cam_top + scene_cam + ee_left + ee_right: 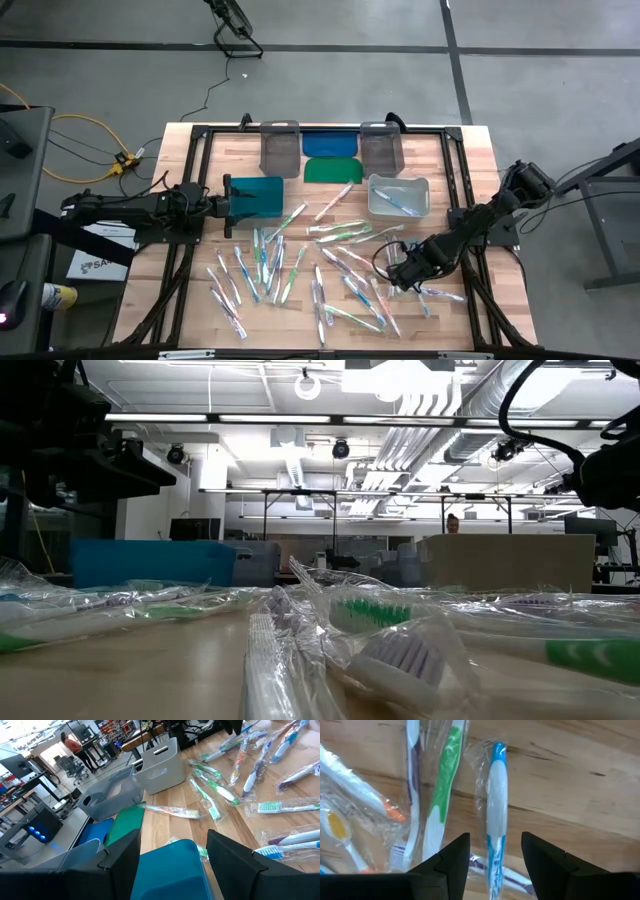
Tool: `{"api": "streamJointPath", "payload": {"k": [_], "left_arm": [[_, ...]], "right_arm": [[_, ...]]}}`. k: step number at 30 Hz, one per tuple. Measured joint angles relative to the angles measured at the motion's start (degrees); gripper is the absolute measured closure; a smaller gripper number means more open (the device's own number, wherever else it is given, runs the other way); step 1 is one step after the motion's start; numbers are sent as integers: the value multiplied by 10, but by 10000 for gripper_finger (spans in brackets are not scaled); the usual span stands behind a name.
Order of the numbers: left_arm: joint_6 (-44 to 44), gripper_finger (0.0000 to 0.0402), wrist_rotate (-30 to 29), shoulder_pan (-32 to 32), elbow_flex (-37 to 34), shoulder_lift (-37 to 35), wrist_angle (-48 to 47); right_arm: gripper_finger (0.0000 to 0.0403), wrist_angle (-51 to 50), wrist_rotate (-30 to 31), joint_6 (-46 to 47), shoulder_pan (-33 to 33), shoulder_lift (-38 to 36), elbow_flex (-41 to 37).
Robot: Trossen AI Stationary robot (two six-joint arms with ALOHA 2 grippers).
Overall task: Pick & Place Toothbrushes
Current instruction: Put the blue toothbrush into the grey bin
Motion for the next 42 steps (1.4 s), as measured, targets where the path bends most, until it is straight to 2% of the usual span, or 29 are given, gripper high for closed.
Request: {"api": "streamJointPath", "payload": {"k": [14,22,26,33,38,42], "left_arm": [[0,183,0,0,0,0,0],[0,183,0,0,0,0,0],[0,183,0,0,0,0,0],[0,183,0,0,0,0,0],[0,183,0,0,0,0,0],[0,183,0,0,0,0,0]], "right_arm": [[232,6,-1,-1,0,8,-5],[233,36,-41,-33,-1,52,-4],[261,38,-44,-33,-1,49,-4],[373,35,-79,-40,-1,21,-6],[374,19,-75,-63,-11,-6,-6],[374,-44,-68,-125,-42,-31,20]]}}
